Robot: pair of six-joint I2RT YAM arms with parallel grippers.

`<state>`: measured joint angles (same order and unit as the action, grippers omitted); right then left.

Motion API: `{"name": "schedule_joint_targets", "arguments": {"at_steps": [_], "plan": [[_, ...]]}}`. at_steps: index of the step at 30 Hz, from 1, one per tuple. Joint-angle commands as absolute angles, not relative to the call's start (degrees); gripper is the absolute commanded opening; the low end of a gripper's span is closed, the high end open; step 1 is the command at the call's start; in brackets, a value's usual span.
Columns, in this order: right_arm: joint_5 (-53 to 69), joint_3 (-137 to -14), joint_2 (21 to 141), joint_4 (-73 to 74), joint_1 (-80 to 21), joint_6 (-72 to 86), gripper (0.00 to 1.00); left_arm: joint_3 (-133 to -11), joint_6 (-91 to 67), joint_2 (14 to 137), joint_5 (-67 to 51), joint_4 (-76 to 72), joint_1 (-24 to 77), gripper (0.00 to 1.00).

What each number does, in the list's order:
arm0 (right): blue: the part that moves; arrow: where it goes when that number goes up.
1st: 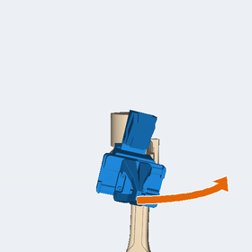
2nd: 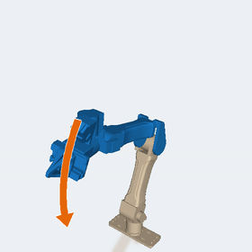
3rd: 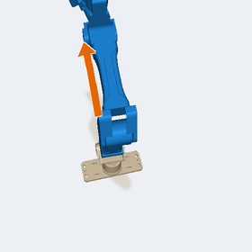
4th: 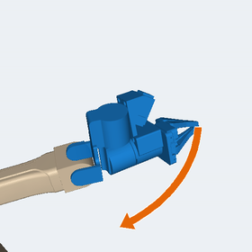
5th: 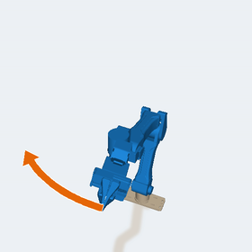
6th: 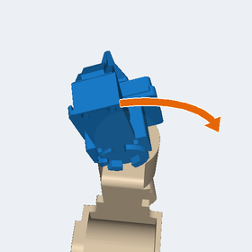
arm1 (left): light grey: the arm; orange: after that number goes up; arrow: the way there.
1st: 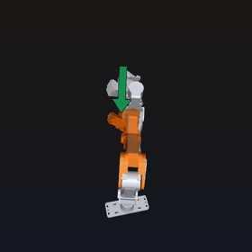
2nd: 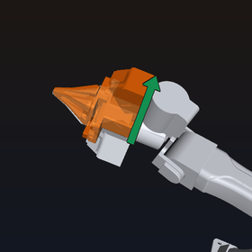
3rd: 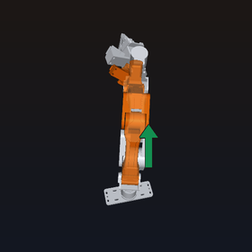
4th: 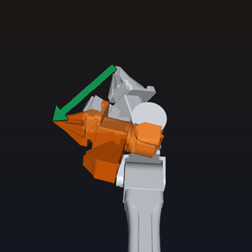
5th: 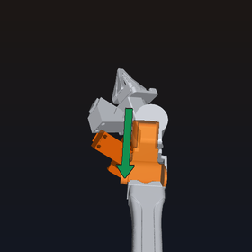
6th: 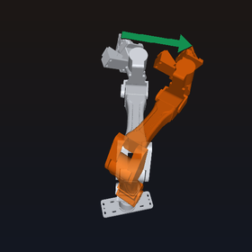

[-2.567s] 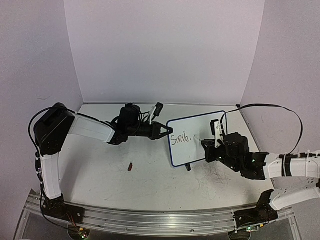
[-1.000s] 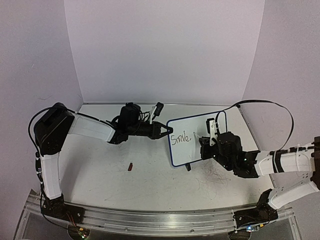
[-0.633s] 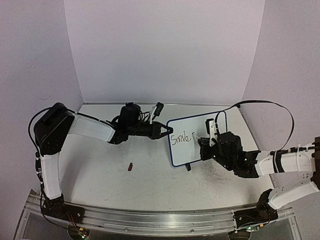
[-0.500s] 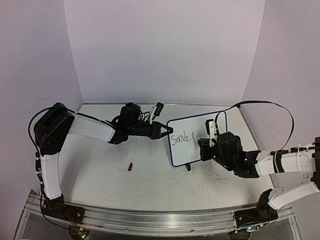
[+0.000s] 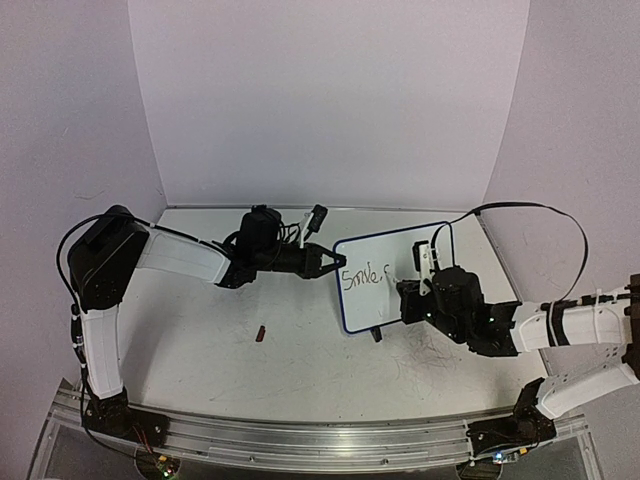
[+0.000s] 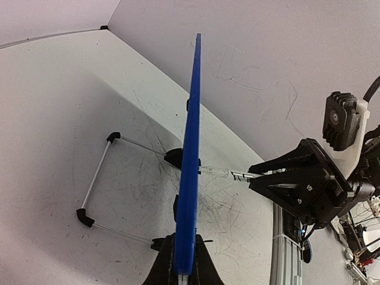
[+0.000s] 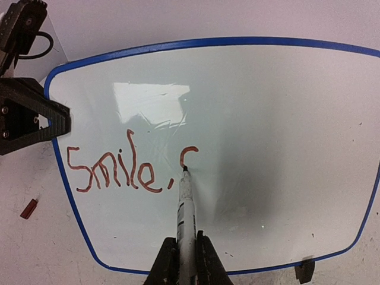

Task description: Write a sentence on the whiteboard

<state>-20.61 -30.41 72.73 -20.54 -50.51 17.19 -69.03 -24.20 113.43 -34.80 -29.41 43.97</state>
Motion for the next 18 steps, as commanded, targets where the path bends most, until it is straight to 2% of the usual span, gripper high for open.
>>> {"name": "schedule_joint_targets", "arguments": {"at_steps": [1,18], "plan": [[-24.1,-31.9,72.9,-17.2,-50.4,19.6,0.00,-69.5,-23.5,111.4,-34.1,-26.0,43.4,0.00],[-23.5,-32.1,73.3,-15.1,-52.1,21.5,0.00,-68.8,-23.4,110.8,-33.9,-26.0,43.4,0.00]]}}
